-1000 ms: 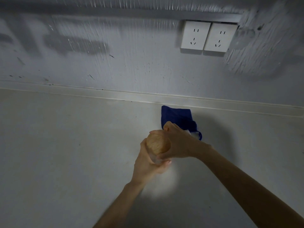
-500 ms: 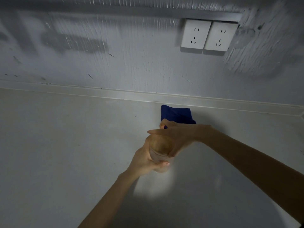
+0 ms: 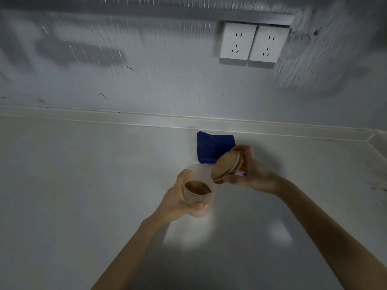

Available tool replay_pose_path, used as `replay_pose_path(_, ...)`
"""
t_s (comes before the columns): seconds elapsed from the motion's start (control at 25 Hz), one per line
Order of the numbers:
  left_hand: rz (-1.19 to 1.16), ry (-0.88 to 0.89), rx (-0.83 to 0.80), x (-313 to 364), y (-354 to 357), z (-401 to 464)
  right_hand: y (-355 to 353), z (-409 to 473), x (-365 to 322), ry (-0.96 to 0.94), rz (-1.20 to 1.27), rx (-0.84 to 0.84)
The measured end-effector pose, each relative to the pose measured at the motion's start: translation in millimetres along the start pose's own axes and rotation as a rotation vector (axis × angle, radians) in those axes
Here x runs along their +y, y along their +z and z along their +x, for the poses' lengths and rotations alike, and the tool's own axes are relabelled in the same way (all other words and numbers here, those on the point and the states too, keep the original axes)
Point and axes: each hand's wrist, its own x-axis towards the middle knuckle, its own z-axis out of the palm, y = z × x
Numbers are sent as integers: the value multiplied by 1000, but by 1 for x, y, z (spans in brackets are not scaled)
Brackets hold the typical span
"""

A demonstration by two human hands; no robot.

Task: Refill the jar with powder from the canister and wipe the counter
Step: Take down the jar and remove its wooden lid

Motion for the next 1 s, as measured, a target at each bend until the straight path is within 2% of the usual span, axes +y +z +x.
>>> replay_pose_path(0.12,3,-1,0,1,1,0,13,-19,27,-15,195,228)
replay_pose_path(0.24,7,1,11,3,2,-2,32,-33,58,49,217,348)
replay_pose_path(0.4,15,-15,21,1,2,-6,49,-45,87,177,132,377)
replay_pose_path(0.64,19,-9,21,0,3,-8,64,-56,111,297,-158,493)
replay_pose_path(0.84,18,-28,40,-2,3,-9,71,-61,119,357,-346,437)
replay_pose_path(1.0,-32,-28,63,-4,7,-11,74,-60,117,380,-348,409)
